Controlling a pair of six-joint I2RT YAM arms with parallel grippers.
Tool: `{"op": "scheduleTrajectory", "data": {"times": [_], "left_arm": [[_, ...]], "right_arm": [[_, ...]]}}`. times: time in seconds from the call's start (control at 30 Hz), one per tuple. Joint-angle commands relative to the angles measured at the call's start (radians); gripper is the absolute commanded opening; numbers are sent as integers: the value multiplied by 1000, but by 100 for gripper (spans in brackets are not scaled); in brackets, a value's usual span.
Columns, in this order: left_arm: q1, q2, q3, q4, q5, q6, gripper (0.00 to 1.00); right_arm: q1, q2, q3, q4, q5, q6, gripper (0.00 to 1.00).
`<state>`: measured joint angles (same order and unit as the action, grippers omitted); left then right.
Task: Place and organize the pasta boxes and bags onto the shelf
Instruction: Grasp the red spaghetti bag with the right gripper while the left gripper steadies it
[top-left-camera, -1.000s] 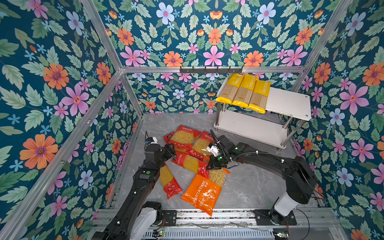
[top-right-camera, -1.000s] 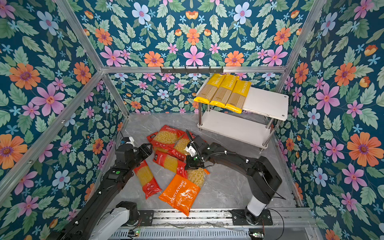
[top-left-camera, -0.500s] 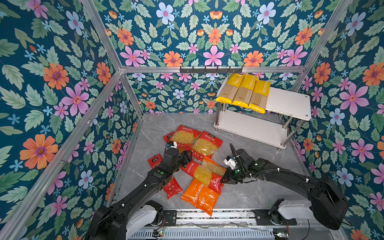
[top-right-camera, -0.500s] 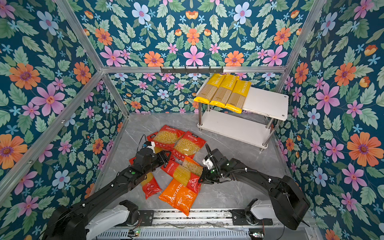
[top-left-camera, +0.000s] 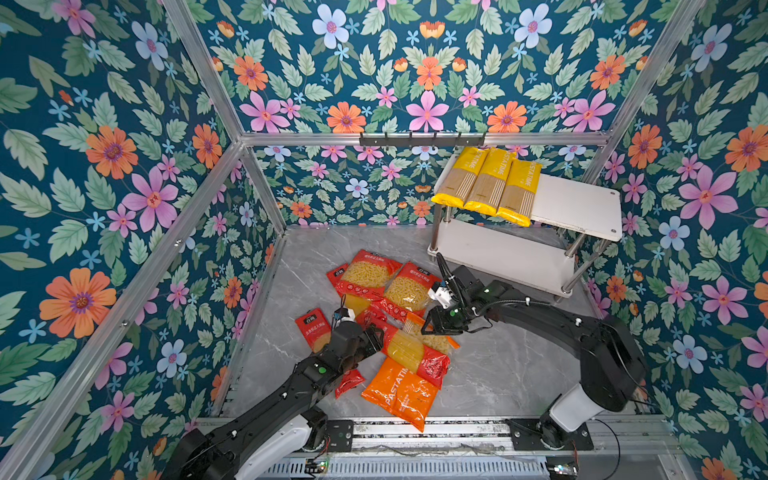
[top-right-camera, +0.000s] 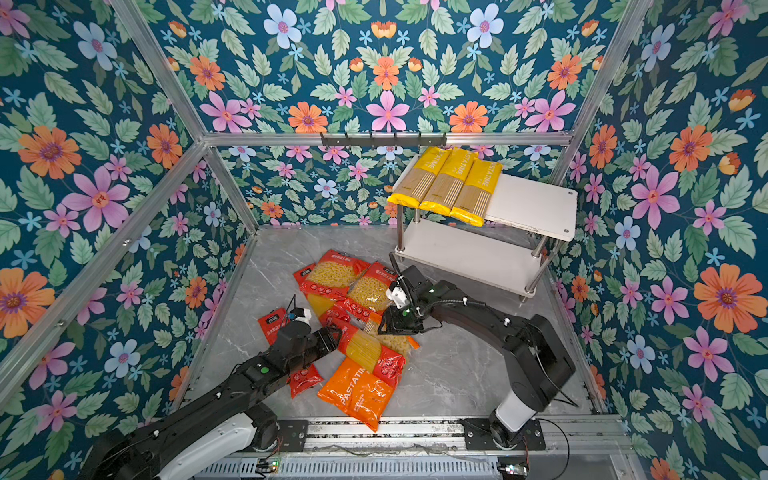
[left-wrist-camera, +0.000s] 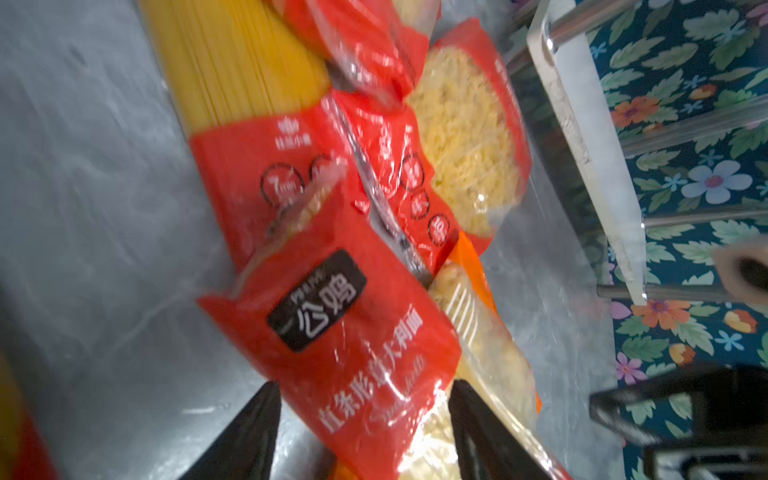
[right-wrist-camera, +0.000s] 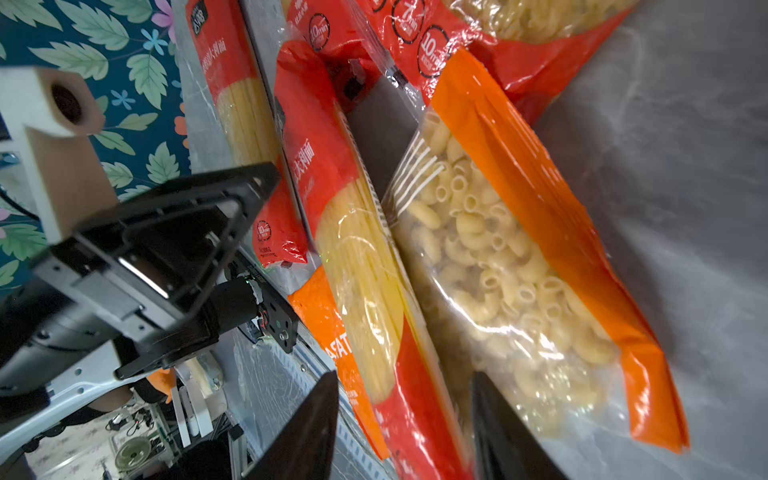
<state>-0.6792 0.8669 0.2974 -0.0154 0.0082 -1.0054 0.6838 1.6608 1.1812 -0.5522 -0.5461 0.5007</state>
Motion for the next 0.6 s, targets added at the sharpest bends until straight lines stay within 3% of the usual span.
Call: {"op": "scheduleTrajectory", "data": {"times": [0.0, 0.27, 0.43, 0.57], "left_arm": [[-45, 28, -10, 112, -29, -79, 67], [-112, 170, -37, 273, -39, -113, 50], [-123, 191, -27, 301, -47, -110, 45], [-124, 173, -9, 269, -57, -94, 45]], "right_arm": [[9, 75, 37, -10, -60, -42, 53], [96, 202, 88, -53, -122, -74, 49], [111, 221, 78, -10, -164, -52, 40], [111, 216, 63, 11, -151, -45, 26]]}}
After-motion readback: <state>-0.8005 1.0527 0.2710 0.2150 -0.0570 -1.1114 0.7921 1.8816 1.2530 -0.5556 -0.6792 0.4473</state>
